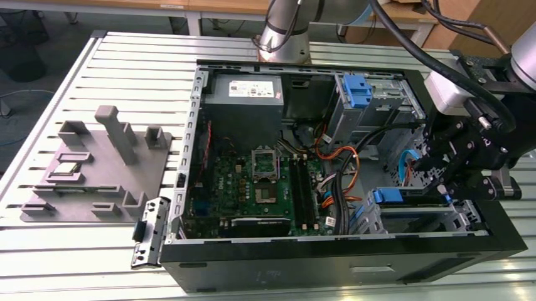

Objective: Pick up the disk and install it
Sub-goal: 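Insert the first disk wire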

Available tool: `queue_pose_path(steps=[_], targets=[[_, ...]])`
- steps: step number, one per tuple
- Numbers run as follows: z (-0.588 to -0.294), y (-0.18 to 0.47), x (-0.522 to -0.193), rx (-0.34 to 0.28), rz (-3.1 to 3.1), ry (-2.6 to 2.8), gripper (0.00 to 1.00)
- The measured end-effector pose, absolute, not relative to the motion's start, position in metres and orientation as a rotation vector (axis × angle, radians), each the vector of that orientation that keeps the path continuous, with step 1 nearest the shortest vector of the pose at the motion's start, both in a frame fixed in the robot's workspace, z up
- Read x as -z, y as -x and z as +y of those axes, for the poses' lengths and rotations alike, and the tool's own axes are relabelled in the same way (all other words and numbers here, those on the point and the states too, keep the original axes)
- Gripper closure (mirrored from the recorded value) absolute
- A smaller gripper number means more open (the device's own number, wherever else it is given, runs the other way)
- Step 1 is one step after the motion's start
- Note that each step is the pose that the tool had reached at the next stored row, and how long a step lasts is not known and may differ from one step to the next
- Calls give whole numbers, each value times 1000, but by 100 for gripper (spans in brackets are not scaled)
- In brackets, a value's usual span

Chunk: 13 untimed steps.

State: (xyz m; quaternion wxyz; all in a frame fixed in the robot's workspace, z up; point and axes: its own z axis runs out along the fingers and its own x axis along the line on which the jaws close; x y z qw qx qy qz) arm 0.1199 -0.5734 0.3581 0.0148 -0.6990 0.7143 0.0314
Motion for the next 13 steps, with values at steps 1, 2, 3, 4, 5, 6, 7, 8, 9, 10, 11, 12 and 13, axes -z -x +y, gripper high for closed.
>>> queue_pose_path(steps=[1,2,3,4,5,6,7,8,9,10,11,12,13], targets=[[-573,-120,-358,-98,2223,2176,58],[-573,-120,-358,-98,2223,2176,58],[-573,-120,-358,-98,2223,2176,58],[-573,-120,-358,-98,2223,2176,58],[-573,-120,-358,-98,2223,2176,58],[-573,-120,-358,-98,2223,2176,58],[-573,-120,-358,-98,2223,2176,58],[-573,-120,-358,-98,2223,2176,58],[-573,-120,-359,-97,2223,2176,58],[-573,-120,-360,-97,2223,2176,58],[-573,-120,-362,-98,2223,2176,58],[-573,-120,-364,-98,2223,2176,58],[-573,-120,-366,-98,2223,2176,58]])
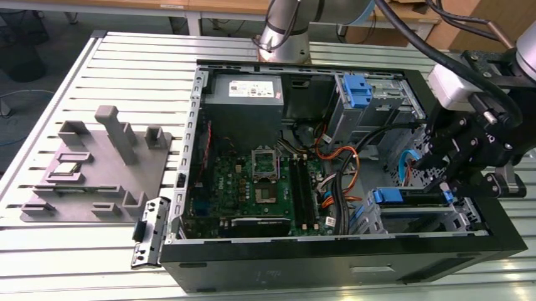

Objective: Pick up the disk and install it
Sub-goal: 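Insert the first disk wire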

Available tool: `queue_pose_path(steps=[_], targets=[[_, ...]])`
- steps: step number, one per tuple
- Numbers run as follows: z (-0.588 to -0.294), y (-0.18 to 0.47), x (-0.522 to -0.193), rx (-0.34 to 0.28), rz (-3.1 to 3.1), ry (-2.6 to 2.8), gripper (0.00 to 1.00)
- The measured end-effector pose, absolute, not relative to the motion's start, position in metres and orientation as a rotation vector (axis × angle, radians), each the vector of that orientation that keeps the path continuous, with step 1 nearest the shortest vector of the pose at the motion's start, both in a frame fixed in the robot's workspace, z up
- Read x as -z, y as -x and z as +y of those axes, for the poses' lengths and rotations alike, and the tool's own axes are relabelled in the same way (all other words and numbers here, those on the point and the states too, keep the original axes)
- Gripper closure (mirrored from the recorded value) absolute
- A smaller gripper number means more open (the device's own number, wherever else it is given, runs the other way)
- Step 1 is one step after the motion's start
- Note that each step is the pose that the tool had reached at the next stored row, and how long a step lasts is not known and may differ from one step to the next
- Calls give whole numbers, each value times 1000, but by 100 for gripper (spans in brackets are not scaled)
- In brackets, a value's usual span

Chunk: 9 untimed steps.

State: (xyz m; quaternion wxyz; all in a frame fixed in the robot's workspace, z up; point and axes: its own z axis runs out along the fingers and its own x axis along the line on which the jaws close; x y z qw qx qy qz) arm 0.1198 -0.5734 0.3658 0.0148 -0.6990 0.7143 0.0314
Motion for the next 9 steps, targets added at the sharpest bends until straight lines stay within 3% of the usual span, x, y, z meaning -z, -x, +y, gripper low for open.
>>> queue_pose_path(steps=[9], targets=[[-573,-120,-380,-98,2223,2175,58]])
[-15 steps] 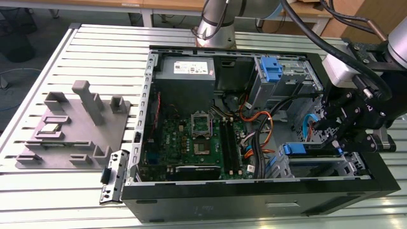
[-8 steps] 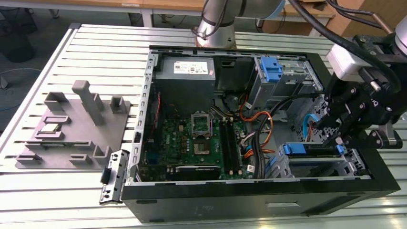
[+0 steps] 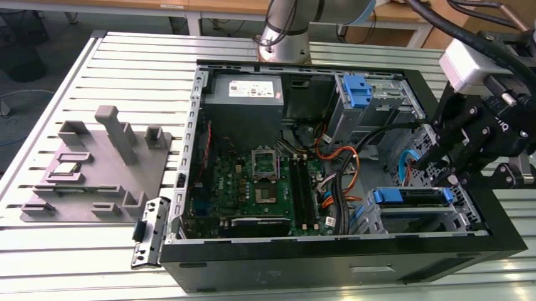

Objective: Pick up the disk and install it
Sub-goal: 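Insert the first disk wire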

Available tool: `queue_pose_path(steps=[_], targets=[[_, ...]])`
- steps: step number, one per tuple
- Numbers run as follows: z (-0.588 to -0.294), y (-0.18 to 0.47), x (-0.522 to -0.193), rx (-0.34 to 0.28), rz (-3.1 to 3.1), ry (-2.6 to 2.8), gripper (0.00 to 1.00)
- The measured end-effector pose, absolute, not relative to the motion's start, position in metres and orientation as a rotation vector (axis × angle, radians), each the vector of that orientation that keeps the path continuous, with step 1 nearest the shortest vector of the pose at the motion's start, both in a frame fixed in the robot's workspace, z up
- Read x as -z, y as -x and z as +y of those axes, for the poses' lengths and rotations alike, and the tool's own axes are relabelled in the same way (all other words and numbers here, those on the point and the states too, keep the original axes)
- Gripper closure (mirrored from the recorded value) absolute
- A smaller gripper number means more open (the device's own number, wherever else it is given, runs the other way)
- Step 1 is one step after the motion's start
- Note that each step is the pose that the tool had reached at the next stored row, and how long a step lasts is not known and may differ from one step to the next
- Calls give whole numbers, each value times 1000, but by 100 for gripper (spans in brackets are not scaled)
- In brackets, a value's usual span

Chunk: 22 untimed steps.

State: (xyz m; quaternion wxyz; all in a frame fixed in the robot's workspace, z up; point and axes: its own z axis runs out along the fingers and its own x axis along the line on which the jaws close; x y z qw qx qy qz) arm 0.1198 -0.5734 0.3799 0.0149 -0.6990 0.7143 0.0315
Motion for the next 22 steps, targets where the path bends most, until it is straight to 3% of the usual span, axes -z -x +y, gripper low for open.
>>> queue_pose_path(steps=[22], targets=[[-551,-131,-369,-98,2223,2176,58]])
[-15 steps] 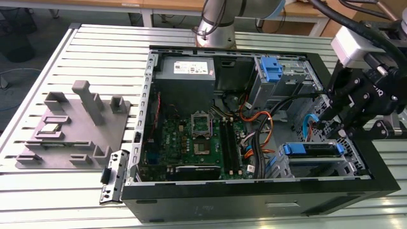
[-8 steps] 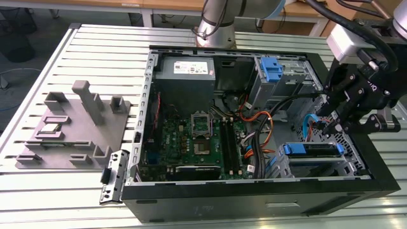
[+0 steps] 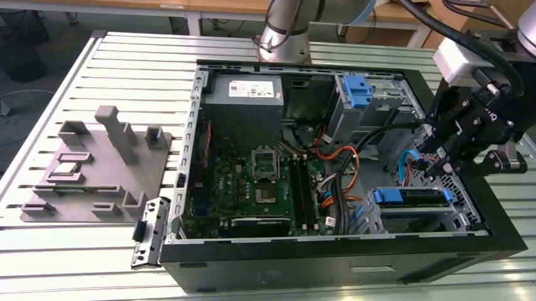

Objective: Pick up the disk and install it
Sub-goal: 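Insert the first disk wire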

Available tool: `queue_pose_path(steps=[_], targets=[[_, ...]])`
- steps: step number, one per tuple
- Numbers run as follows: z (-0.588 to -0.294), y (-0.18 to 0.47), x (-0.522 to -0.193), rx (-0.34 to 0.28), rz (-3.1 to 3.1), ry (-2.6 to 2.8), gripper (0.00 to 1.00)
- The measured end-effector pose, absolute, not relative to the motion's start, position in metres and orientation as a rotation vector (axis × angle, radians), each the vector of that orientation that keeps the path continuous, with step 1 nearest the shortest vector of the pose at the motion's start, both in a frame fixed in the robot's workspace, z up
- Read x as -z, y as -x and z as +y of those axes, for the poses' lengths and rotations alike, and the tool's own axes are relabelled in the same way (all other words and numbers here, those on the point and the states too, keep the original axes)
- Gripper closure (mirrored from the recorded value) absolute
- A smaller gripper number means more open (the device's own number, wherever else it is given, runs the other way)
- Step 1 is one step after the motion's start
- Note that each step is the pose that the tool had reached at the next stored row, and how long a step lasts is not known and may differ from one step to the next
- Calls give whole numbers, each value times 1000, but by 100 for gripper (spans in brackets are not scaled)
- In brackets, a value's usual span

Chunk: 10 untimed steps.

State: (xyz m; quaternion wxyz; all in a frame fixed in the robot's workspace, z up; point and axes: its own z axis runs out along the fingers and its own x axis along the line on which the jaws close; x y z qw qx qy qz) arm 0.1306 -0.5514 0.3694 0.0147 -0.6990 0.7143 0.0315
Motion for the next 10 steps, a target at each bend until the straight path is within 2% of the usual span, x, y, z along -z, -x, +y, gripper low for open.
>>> queue_pose_path(steps=[10], targets=[[-552,-131,-359,-99,2224,2176,58]])
